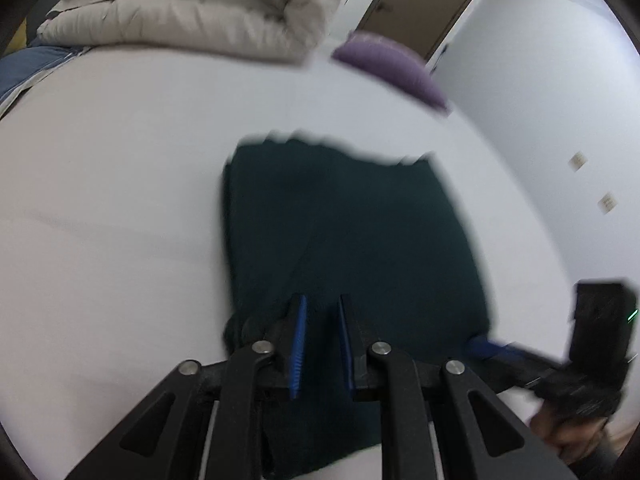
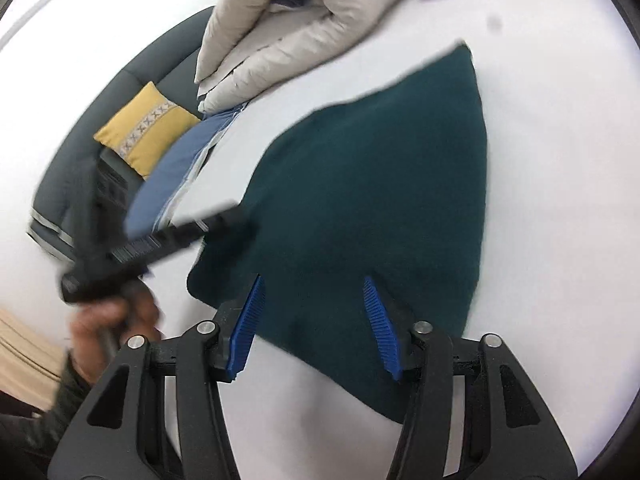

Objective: Fold small clothes

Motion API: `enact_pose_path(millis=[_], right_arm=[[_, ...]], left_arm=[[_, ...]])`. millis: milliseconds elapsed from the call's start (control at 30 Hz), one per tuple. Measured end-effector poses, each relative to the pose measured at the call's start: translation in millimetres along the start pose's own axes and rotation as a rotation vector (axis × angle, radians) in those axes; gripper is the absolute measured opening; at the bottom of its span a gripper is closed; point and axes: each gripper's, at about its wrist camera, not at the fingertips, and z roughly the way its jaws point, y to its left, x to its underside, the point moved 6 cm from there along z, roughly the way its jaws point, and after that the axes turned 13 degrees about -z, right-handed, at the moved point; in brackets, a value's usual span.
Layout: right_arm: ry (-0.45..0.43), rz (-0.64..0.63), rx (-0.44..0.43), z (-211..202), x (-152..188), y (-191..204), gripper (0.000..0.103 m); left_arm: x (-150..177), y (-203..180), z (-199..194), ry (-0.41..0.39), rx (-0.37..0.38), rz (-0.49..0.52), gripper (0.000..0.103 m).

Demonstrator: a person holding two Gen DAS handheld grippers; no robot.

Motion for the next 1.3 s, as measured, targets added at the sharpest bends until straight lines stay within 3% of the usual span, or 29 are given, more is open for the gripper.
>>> enact_pose_path(millis=[133, 200, 400, 533, 600, 700, 833, 933, 1100, 1167, 1300], right_arm=[[-0.017, 0.158, -0.139, 4.6, 10.3, -25.7, 0.037], [-0.013, 0.224, -0.176, 8.6, 12.1, -36.8, 0.028], [-0.046, 0.215, -0.287, -0.6, 5.0, -14.0, 0.032], [0.078, 0.168, -0.194, 17.4, 24.3, -18.2, 0.032], [0.067, 0.181, -0.217, 15.5, 27.1, -22.7, 0.028], [0.068, 0.17, -0.203, 0.6, 23.2, -22.5, 0.031], [-0.041, 0.186, -0.224, -36.5, -13.2, -23.2, 0.033], [-0.075, 0.207, -0.207, -31.3, -54.0, -27.9, 0.041], [-0.001, 0.243, -0.197, 19.0, -112.9, -42.8, 0.042], [0.029, 0.25, -0.202, 38.4, -125.7, -45.1, 0.042], [0.044, 0.27, -0.127, 69.3, -140.9, -69.2, 0.04]], left_arm=[[1.3, 26.0, 3.0, 0.021, 0.128, -0.103, 0.009], [3.4, 33.8, 1.9, 0.032, 0.17, -0.11, 0.009], [7.2, 41.5, -3.3, 0.056, 0.246, -0.153, 0.009], [8.0, 39.1, -4.1, 0.063, 0.23, -0.126, 0.009], [8.6, 40.3, -5.1, 0.07, 0.229, -0.114, 0.009], [6.5, 40.2, -1.0, 0.08, 0.227, -0.103, 0.009], [5.6, 36.1, 0.4, 0.085, 0.205, -0.08, 0.009], [5.3, 32.7, 2.7, 0.088, 0.182, -0.064, 0.009], [4.9, 27.1, 5.2, 0.099, 0.137, -0.019, 0.009], [4.3, 23.7, 7.7, 0.105, 0.109, 0.001, 0.009], [5.7, 14.4, 10.4, 0.094, 0.048, 0.075, 0.009]])
